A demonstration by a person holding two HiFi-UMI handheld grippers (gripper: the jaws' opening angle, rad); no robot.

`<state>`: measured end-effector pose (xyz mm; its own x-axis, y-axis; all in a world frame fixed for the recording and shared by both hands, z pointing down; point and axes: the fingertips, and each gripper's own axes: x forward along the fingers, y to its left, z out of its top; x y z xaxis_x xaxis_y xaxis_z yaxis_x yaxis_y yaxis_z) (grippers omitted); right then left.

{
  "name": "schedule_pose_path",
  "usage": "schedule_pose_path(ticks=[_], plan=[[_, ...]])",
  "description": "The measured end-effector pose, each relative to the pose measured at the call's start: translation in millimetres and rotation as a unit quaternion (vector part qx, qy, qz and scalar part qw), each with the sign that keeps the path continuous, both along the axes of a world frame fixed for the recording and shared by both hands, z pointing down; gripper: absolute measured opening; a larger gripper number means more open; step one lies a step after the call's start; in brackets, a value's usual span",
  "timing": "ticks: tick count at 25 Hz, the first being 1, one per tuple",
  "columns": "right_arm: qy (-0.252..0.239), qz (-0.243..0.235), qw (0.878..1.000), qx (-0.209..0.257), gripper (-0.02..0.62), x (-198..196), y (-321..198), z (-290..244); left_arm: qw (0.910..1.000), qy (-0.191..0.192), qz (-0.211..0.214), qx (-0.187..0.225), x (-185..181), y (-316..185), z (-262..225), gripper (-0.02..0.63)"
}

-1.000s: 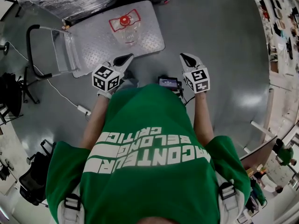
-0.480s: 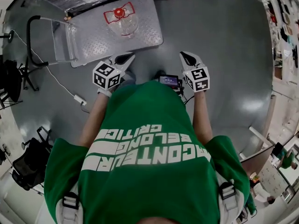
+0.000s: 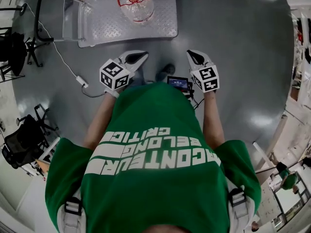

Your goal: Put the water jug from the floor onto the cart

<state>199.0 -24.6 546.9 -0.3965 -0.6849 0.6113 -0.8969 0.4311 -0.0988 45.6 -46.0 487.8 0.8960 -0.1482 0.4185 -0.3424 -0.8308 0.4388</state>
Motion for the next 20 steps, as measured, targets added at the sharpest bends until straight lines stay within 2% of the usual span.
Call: schedule_pose_path(ticks=[5, 10, 20], plan=[[-0.002, -0.010, 1.000, 0.004, -0.008, -10.0, 2.1, -2.7, 0.9999, 0.009, -0.007, 0.004, 0.3, 5.3, 2.8, 0.008], [-0.007, 0.013, 1.000, 0.008, -0.008, -26.2, -6.5, -10.1, 0.9988, 0.037, 0.024, 0.023, -7.5, 0.5, -10.8, 0.009], [0.014, 0.016, 1.000, 0.011, -0.008, -80.1, -34.4, -23.3, 0.9978, 0.054, 0.031, 0.020, -53.6, -33.9, -19.5, 0.008]])
